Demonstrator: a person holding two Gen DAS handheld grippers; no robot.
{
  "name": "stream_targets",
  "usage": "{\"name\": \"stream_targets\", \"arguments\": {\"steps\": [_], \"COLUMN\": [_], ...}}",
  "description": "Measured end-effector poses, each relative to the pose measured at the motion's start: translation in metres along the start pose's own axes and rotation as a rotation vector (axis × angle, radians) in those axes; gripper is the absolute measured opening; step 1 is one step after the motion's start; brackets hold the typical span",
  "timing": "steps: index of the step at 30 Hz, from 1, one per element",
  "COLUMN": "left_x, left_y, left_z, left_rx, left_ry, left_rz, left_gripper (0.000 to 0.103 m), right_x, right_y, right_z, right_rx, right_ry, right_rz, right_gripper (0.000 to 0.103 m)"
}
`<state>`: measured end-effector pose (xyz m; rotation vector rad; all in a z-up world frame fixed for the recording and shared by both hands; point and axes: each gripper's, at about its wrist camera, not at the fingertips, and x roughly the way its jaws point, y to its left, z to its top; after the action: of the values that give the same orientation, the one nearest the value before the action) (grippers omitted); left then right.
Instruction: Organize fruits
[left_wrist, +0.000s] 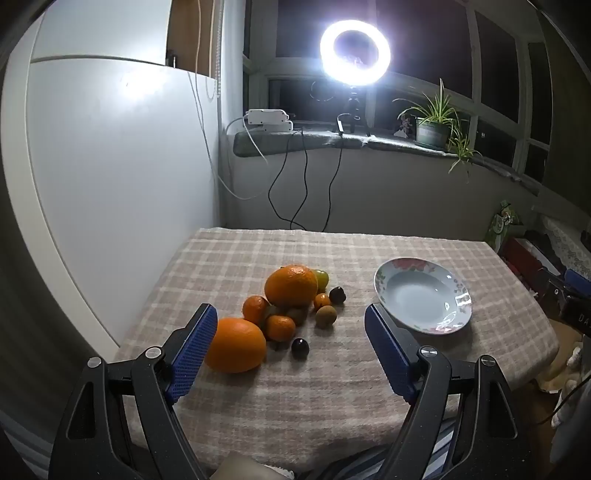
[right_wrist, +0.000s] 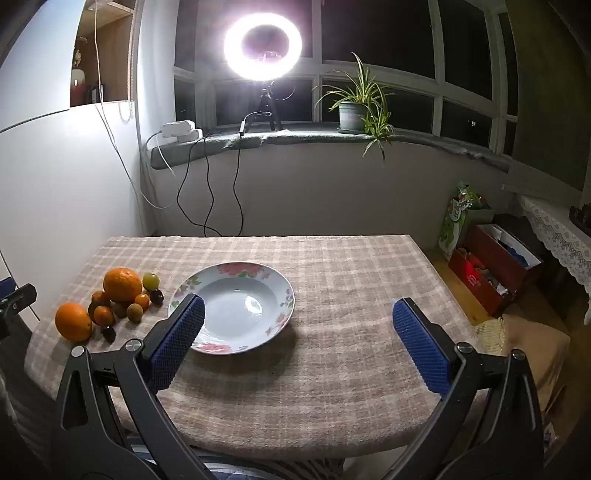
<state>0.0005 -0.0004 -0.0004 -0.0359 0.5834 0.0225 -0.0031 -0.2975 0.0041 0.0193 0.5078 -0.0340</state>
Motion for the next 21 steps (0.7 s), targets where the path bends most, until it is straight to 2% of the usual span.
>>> {"name": "stream_targets", "arguments": {"steps": [7, 8, 13, 21], "left_x": [0.008, -0.002, -0.003, -0.001], "left_y": [0.002, -0.002, -0.004, -0.006], "left_z": [0.002, 0.002, 0.003, 0.002], "left_rx": [-0.004, 0.005, 0.004, 0.003], "left_ry": [0.012, -0.008, -0.007, -0.005], "left_rz": [0.005, -0.001, 0.000, -0.003], "left_gripper": [0.082, 0.082, 0.082, 0.082], "right_x": [0.000, 0.001, 0.007, 0.005], "right_y": [-0.005, -0.006, -0.014, -0.007], "right_z": [0.000, 0.000, -0.001, -0.003], "right_rx": [0.006, 0.005, 0.002, 0.013], "right_ry": [0.002, 0.003, 0.011, 0.010], "right_rz": [-0.005, -0.006, -0.005, -0.017], "right_gripper": [0.103, 0.103, 0.103, 0.103]}}
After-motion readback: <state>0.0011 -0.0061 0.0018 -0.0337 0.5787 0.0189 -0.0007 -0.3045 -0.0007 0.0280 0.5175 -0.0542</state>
